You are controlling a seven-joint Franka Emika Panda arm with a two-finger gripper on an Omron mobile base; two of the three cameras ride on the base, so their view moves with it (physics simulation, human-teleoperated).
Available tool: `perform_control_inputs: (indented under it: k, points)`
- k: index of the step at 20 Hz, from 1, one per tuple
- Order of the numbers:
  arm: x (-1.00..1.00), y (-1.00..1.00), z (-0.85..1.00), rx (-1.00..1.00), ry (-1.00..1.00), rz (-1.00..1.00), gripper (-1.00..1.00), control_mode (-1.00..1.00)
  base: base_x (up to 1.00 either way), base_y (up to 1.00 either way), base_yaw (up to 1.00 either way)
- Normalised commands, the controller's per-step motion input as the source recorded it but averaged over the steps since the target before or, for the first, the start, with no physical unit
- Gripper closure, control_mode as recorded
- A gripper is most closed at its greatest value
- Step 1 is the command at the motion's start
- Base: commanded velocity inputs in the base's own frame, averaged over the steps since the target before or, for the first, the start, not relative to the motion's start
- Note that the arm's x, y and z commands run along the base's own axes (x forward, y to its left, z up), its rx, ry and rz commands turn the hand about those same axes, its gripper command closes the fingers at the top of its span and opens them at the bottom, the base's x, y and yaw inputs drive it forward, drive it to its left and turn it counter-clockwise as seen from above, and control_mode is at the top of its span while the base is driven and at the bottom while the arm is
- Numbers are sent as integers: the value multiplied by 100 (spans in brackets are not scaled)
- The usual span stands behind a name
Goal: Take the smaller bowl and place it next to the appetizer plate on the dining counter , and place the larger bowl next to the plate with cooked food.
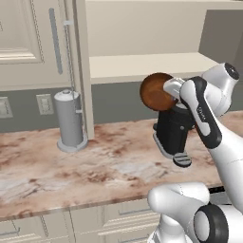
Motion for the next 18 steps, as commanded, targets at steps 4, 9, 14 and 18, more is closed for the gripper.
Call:
perform_control_inputs:
  k: [4,9,14,18]
  points:
    - [0,0,0,0,0,0,100,100,-42,39,3]
    - [0,0,0,0,0,0,100,100,-75,31,0]
    - [0,0,0,0,0,0,100,100,-98,17,0]
    - [0,0,0,0,0,0,100,100,-93,19,-3]
